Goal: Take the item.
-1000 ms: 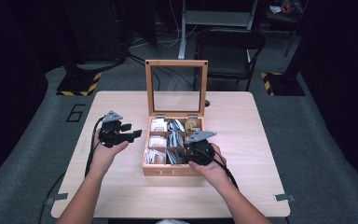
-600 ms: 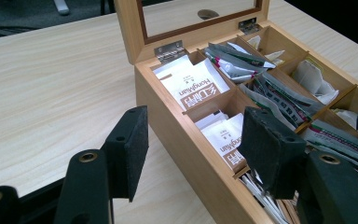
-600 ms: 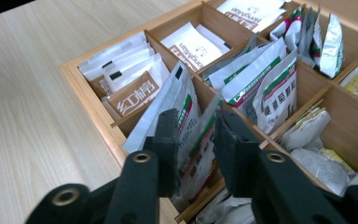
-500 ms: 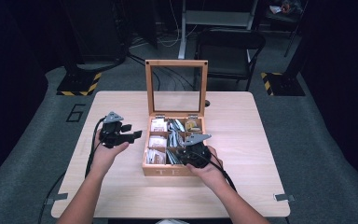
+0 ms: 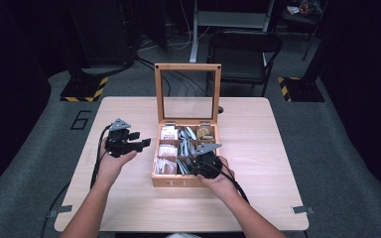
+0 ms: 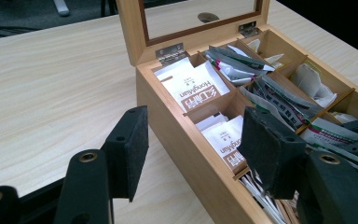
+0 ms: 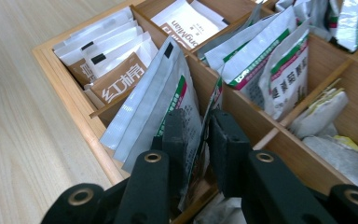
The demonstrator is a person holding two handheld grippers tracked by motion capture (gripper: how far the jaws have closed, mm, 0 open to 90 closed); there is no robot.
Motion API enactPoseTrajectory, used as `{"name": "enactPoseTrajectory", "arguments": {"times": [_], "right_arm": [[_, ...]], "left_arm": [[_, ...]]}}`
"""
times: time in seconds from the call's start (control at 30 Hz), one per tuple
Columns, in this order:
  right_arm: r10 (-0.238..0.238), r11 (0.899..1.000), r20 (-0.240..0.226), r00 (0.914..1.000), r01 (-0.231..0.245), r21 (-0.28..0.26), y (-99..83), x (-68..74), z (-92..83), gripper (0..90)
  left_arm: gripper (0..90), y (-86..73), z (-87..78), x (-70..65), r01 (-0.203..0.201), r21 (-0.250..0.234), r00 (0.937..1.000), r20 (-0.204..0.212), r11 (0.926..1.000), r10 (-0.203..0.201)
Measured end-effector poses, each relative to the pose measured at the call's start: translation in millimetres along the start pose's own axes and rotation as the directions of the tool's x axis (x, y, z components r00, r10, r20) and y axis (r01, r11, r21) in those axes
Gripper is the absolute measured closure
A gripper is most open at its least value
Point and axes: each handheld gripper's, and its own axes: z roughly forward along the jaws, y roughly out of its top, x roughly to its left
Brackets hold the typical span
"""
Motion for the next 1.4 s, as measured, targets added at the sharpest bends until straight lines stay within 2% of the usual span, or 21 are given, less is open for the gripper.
{"name": "enactPoseTrajectory", "arguments": {"times": [0.23,0.3,0.4,0.43,0.57,0.67,0.73,0.97,1.4], "right_arm": [[-0.016,1.0,0.009,0.9998,0.016,0.014,0.6,1.3,6.9,79.3],[-0.004,1.0,0.001,1.0,0.004,0.027,0.6,1.7,8.0,83.2],[-0.027,0.999,-0.001,0.9996,0.027,0.028,1.3,1.0,8.6,87.7],[-0.035,0.999,-0.005,0.9994,0.035,0.029,1.4,0.6,8.2,88.4],[-0.021,0.999,-0.029,0.9994,0.022,0.033,3.0,0.1,6.1,89.4],[-0.014,1.0,-0.043,0.999,0.015,0.016,5.0,-0.8,2.6,89.5],[-0.026,1.0,-0.049,0.9985,0.026,0.012,7.5,-1.4,-0.7,89.6],[0.02,1.0,-0.076,0.9969,-0.02,0.004,12.9,-3.9,-10.6,89.7],[0.022,0.998,-0.1,0.9947,-0.027,-0.049,25.9,-5.0,-34.1,89.9]], "left_arm": [[41.8,-0.1,-0.5,0.0,0.009,-0.003,1.0,0.001,1.0,-0.009],[41.8,-0.2,-0.3,0.1,0.009,-0.002,1.0,0.001,1.0,-0.009],[41.8,-0.3,-0.4,0.2,0.008,-0.003,1.0,0.001,1.0,-0.008],[41.8,-0.4,-0.3,0.3,0.009,-0.004,1.0,0.0,0.9999,-0.009],[41.8,-1.1,0.4,1.1,0.013,-0.007,0.9999,-0.004,0.9999,-0.013],[41.8,-1.8,0.4,2.1,0.013,0.0,0.9999,-0.003,0.9999,-0.013],[41.8,-2.2,0.1,2.3,0.015,0.003,0.9999,-0.004,0.9999,-0.015],[41.8,-2.8,-0.7,2.5,0.013,0.001,0.9999,-0.008,0.9999,-0.013],[41.8,-3.5,-0.6,3.6,0.016,0.0,0.9998,-0.012,0.9999,-0.016]]}}
